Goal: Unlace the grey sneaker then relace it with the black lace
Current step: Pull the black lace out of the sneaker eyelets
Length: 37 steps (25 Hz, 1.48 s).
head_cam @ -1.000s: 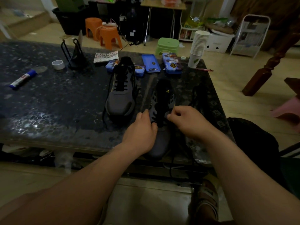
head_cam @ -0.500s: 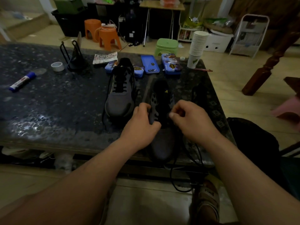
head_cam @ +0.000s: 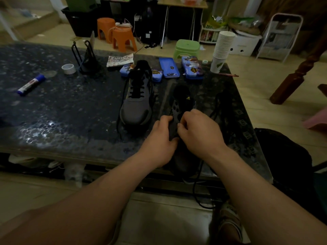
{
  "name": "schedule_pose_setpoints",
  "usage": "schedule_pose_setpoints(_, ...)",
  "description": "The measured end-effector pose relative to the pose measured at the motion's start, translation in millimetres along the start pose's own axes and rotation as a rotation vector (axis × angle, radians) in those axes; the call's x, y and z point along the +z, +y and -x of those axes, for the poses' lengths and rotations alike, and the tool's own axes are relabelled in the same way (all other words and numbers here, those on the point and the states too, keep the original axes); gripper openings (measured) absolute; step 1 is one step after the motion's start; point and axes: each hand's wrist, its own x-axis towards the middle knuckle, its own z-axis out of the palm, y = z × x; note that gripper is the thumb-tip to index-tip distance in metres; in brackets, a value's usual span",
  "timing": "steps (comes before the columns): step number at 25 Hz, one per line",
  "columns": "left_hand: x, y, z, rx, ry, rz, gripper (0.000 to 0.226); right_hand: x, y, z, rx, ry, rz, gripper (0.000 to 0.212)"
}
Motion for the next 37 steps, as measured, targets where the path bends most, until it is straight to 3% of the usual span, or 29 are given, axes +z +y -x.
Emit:
schedule_pose_setpoints(6, 4.9, -1.3, 1.1, 0.068, 0.044, -0.074, 0.061, -12.4, 14.7, 2.8, 0.197, -0.215, -0.324, 0.011)
schedule_pose_setpoints(12, 15.7, -3.3, 6.6, 0.036, 0.079, -0.055, 0.067, 3.7, 1.2, -3.5, 0.164, -0.078, -0.128, 0.023)
schedule_pose_setpoints(16, 22.4, -7.0, 7.0, 0.051, 0.105, -0.065, 0.066, -6.4, 10.6, -1.6, 0.252, -0.252, -0.743, 0.021)
schedule_pose_setpoints(18, 23.8, -5.4, 6.2, 0.062, 0.091, -0.091, 0.066, -13.1, 15.8, 2.6, 0.273, -0.345, -0.891, 0.022)
schedule_pose_setpoints(21, 22.7, -3.9, 5.1, 0.060, 0.096, -0.098, 0.065, -11.0, 13.7, 0.6, 0.299, -0.346, -0.560, 0.036)
schedule_pose_setpoints(24, 21.2, -2.9, 5.8, 0.039, 0.098, -0.113, 0.065, -0.1, 0.7, -2.1, 0.300, -0.146, -0.281, 0.038)
schedule_pose_setpoints(26, 21.7, -3.3, 5.5, 0.028, 0.087, -0.091, 0.064, 2.3, -5.0, -2.4, 0.238, -0.114, -0.314, 0.034)
schedule_pose_setpoints(31, 23.4, -5.5, 3.4, -0.009, 0.088, -0.103, 0.065, -25.4, 1.6, 9.7, 0.107, -0.327, -0.539, 0.031)
schedule_pose_setpoints(34, 26.6, -2.4, 1.2, 0.007, 0.094, -0.135, 0.059, -23.4, 3.5, 8.8, 0.229, -0.257, -0.423, 0.046)
schedule_pose_setpoints(37, 26.9, -1.1, 0.3, 0.002, 0.091, -0.118, 0.045, -7.9, -7.5, -1.7, 0.285, -0.155, -0.231, 0.041)
